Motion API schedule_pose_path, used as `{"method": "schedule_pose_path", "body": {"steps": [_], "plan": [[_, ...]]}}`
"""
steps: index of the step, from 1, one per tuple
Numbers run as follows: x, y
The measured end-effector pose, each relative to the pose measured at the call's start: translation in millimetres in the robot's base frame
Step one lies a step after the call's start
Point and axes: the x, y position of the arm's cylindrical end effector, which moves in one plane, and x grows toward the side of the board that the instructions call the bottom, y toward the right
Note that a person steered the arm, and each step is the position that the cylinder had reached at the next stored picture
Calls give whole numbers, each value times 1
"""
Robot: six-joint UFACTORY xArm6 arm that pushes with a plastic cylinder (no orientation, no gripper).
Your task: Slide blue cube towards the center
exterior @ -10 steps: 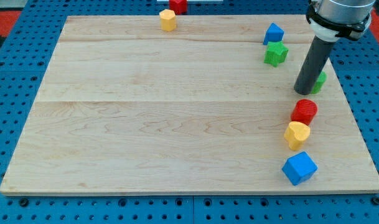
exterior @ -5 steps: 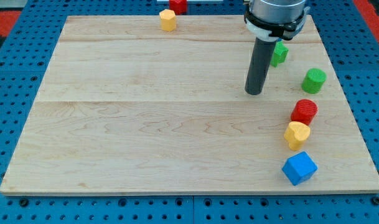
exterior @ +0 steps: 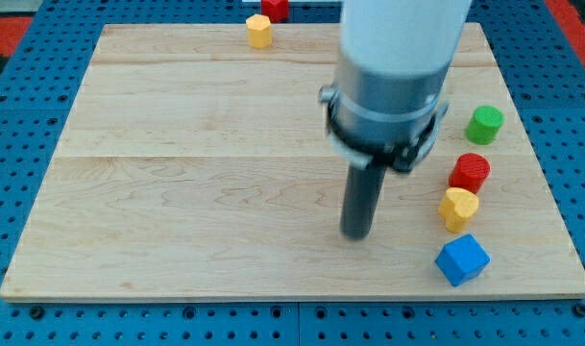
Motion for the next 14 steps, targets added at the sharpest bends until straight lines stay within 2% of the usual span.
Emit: {"method": "schedule_pose_path", "body": {"steps": [1,3,4,7,10,11,12,14], "plan": [[48,-12],[48,-3],[46,54],[-4,49],[-32,159],[-18,187],[18,180],[33,65]]}}
